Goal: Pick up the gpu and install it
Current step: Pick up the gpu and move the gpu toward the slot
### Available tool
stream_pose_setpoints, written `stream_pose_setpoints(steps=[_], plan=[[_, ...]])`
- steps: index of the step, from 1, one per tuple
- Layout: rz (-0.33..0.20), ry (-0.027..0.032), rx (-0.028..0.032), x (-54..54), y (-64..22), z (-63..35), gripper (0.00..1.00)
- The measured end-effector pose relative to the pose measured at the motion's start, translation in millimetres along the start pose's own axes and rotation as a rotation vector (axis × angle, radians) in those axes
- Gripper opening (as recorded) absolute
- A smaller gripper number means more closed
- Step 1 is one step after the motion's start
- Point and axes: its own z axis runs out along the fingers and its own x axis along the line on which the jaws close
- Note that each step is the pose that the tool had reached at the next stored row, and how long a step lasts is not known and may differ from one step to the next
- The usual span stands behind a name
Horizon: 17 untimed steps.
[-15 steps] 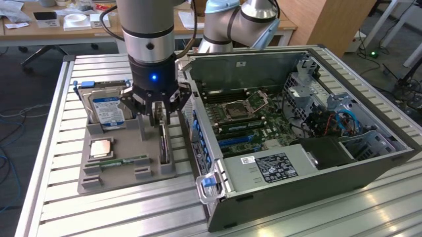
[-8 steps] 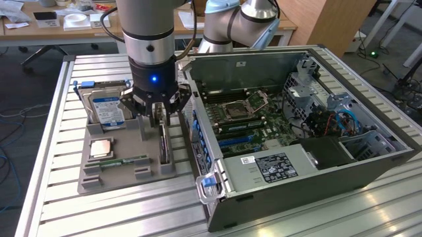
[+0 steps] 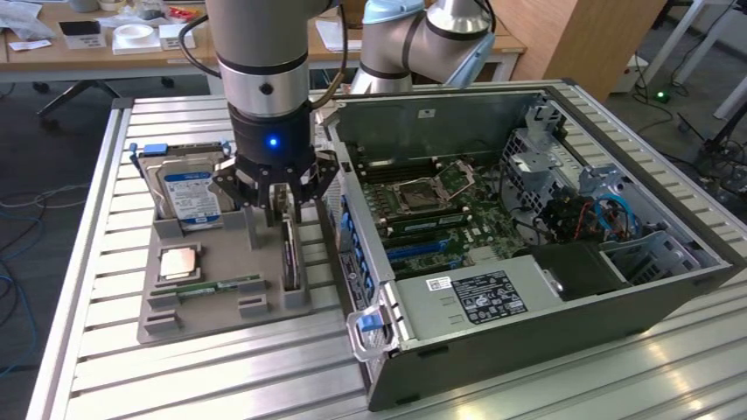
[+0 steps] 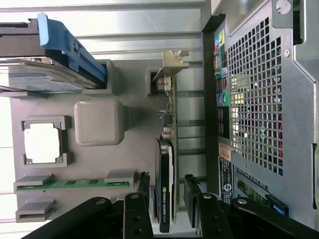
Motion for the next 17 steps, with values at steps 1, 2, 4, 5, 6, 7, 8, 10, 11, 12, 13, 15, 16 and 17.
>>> stream_pose_setpoints(steps=[1, 2, 4, 5, 6, 7, 8, 10, 11, 12, 13, 15, 16, 17], plan=[[0.0, 0.0001, 0.0001, 0.0, 0.0, 0.0, 0.42], [0.0, 0.0, 0.0, 0.0, 0.0, 0.0, 0.42], [0.0, 0.0, -0.0001, 0.0, 0.0, 0.1, 0.42], [0.0, -0.0001, -0.0001, 0.0, 0.0, 0.1, 0.42], [0.0, -0.0001, -0.0001, 0.0, 0.0, 0.1, 0.42], [0.0, -0.0001, -0.0001, 0.0, 0.0, 0.2, 0.42], [0.0, -0.0004, -0.0005, 0.0, 0.1, 0.9, 0.42], [0.0, -0.0002, -0.0002, 0.1, 0.0, 3.2, 0.42], [0.0, -0.0001, -0.0002, 0.1, -0.1, 4.5, 0.42], [0.0, -0.0002, -0.0003, 0.1, -0.1, 5.9, 0.42], [0.0, -0.0002, -0.0002, 0.2, -0.1, 7.1, 0.42], [0.0, 0.0001, 0.0, 0.2, -0.1, 7.8, 0.42], [0.0, 0.0, 0.0, 0.2, -0.1, 7.8, 0.42], [0.0, 0.0001, 0.0, 0.2, -0.1, 7.8, 0.42]])
